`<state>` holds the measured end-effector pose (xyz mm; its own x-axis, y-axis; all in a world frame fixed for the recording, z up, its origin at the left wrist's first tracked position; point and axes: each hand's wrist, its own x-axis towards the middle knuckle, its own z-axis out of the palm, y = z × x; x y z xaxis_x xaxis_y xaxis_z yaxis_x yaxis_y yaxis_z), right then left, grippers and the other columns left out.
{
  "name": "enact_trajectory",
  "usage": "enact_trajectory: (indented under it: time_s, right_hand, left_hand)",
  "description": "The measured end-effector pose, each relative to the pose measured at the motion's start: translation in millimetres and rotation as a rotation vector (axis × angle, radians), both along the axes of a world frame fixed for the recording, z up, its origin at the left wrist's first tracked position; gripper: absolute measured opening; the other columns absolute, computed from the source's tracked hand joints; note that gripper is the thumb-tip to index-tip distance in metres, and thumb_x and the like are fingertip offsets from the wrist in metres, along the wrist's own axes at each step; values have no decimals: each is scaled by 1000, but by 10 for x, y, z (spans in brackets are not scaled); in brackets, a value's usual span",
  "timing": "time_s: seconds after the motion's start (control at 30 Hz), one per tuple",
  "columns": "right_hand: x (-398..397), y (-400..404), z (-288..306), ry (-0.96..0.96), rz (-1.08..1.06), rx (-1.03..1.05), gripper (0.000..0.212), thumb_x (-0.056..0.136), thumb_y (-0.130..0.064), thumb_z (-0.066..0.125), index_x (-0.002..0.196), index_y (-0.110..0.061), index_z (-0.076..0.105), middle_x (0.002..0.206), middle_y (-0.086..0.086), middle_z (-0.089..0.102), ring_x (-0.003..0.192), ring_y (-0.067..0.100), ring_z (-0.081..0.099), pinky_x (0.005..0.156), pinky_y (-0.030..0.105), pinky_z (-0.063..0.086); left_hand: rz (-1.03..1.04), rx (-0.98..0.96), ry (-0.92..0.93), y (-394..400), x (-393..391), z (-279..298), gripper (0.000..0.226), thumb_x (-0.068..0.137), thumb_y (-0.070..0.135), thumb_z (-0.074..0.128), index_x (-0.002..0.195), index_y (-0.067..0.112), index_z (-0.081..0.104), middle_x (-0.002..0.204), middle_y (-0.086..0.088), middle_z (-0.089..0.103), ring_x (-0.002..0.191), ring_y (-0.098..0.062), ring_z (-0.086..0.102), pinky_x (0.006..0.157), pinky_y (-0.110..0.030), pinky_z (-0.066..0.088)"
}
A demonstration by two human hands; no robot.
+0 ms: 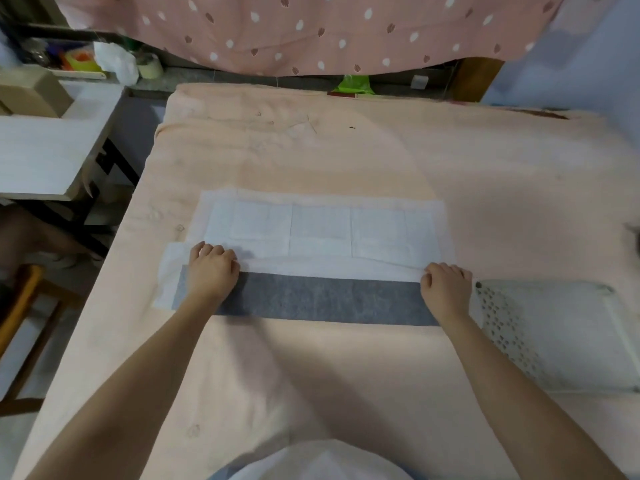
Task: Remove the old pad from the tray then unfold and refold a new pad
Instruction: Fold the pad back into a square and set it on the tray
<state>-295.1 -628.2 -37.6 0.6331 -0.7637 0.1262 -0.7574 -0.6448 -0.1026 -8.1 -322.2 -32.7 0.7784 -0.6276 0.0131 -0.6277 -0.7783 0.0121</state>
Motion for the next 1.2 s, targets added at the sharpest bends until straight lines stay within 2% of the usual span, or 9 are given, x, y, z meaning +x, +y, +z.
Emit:
enact_trajectory:
  time_s: [0.2,0.3,0.37,0.47,0.57,0.67,0.8,0.97,1.2]
  right_hand:
    - [125,-15,-117,79,13,67,12,79,-1,57,87,0,65,83,18,63,81,33,56,77,39,36]
    - [102,189,-159,25,-46,53,33,75,0,58,107,5,62,107,27,62,100,40,56,91,46,41]
    - [106,446,-179,-37,-29,29,47,77,-3,51,123,7,55,129,28,54,121,42,51,107,51,32]
    - [229,914,-211,-109,162,70,56,79,-5,45,134,7,45,144,23,40,136,37,35,114,52,22]
    - [456,1361,-237,-45,394,140,51,89,-16,39,137,1,44,147,14,38,139,29,33,113,46,22]
    - [686,1550,-236,46,409,160,50,94,-25,33,136,-2,47,145,11,42,136,25,38,113,44,14]
    - [684,1451,-364,193,435,188,58,98,-34,11,147,-4,22,156,10,17,145,24,13,115,42,-6]
    - [636,1384,-439,179,404,178,56,99,-31,20,145,-1,26,155,12,22,144,24,18,116,42,6]
    - [260,1090,-484,114,253,240,56,99,-31,20,146,-1,23,155,12,21,145,24,16,117,37,10]
  left_hand:
    - [52,-59,68,-67,-36,-120,36,77,14,40,89,-6,66,85,-24,64,87,-41,57,92,-49,41]
    - [4,-166,43,-76,-263,-201,46,82,21,45,118,-4,59,122,-24,60,119,-41,52,107,-52,32]
    - [-104,-192,52,-112,-537,-279,54,90,28,38,136,1,47,142,-17,46,135,-34,38,114,-48,21]
    - [-247,-217,116,-261,-998,-387,56,95,33,29,144,7,36,151,-10,33,141,-29,28,116,-45,15]
    - [-312,-214,173,-476,-1284,-447,54,96,33,30,142,7,38,150,-10,32,140,-27,29,115,-44,17]
    - [-308,-153,183,-610,-1352,-483,54,96,30,27,142,3,37,151,-12,30,140,-28,28,116,-44,13]
    - [-231,-101,207,-606,-1318,-511,56,98,32,22,145,2,30,153,-12,24,143,-27,20,116,-45,8]
    - [-159,-122,216,-598,-1317,-538,55,98,31,22,145,3,29,154,-11,24,144,-25,19,118,-44,13]
    - [-104,-118,199,-433,-1236,-598,57,98,34,18,147,6,23,156,-7,18,145,-21,12,118,-40,8]
